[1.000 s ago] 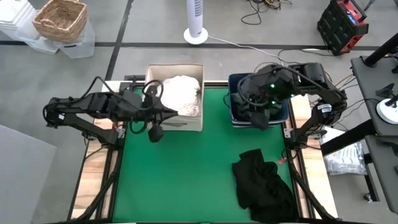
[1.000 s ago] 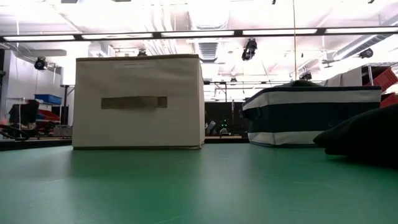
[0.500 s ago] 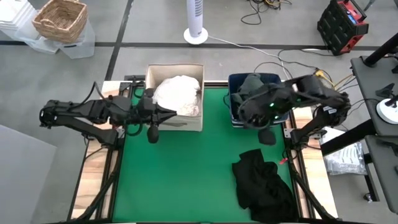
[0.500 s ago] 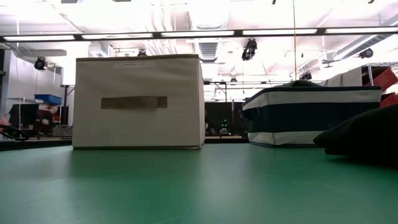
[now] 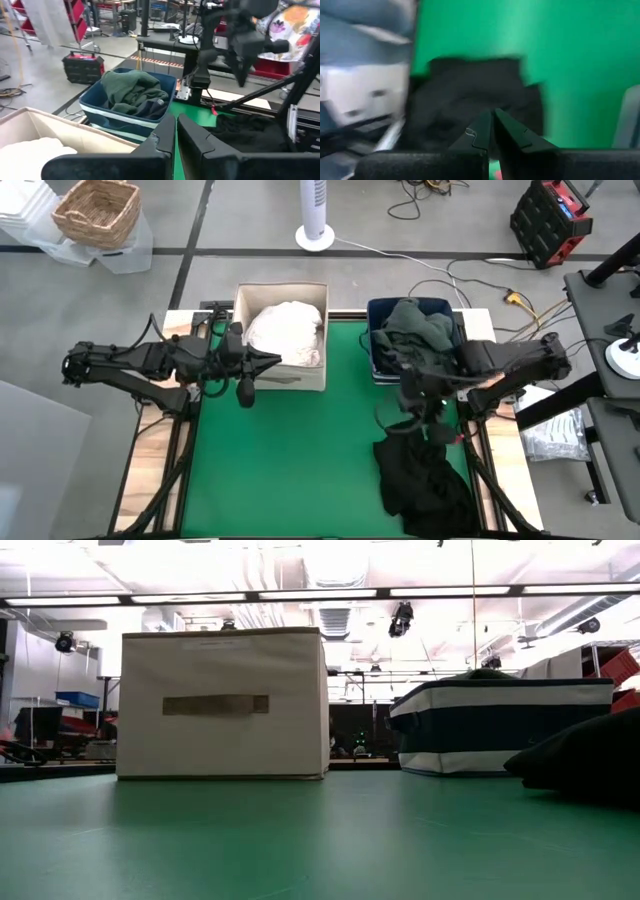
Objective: Sort clothes
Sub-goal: Put the black shirt into the blue laundry bin
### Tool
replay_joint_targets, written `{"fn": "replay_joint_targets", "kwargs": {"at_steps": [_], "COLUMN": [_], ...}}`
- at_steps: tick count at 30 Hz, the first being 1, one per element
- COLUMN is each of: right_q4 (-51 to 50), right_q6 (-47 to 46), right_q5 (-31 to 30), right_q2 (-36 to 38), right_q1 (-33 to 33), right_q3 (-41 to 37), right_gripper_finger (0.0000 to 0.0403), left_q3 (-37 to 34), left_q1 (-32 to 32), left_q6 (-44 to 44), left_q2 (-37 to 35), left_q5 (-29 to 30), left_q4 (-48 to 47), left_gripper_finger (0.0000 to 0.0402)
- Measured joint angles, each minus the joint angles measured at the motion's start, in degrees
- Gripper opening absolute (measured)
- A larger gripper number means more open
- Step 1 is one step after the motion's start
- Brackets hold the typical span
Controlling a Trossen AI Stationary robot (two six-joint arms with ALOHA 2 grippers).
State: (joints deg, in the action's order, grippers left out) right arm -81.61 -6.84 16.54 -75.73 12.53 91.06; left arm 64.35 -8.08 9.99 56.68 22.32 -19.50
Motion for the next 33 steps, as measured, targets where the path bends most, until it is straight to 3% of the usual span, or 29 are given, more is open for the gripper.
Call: {"fn": "replay_joint_targets", "kwargs": {"at_steps": [7,14,21,27,33], "right_q4": [8.9,31.0,38.5,45.0,46.9], "right_q6": [-16.6,-28.0,-33.0,-33.8,-35.7], "right_q5": [2.0,0.8,-7.6,-7.7,-7.7], "right_q2": [8.9,12.4,9.0,4.8,-3.4], "right_q1": [9.1,17.3,22.5,22.5,22.5], "right_q3": [-17.8,-32.4,-40.7,-44.3,-47.2], "right_gripper_finger": [0.0025,0.0114,0.0228,0.0313,0.0362], "left_q3": [0.6,0.6,0.6,0.7,0.7], "left_q1": [0.0,0.1,0.0,0.0,0.0], "left_q6": [-2.1,-3.0,-3.0,-3.0,-3.0], "left_q2": [1.8,3.3,3.7,3.8,3.8], "left_q5": [5.2,8.7,8.7,8.7,8.8], "left_q4": [0.0,0.0,0.1,0.2,0.2], "left_gripper_finger": [0.0000,0.0000,0.0000,0.0000,0.0000]}}
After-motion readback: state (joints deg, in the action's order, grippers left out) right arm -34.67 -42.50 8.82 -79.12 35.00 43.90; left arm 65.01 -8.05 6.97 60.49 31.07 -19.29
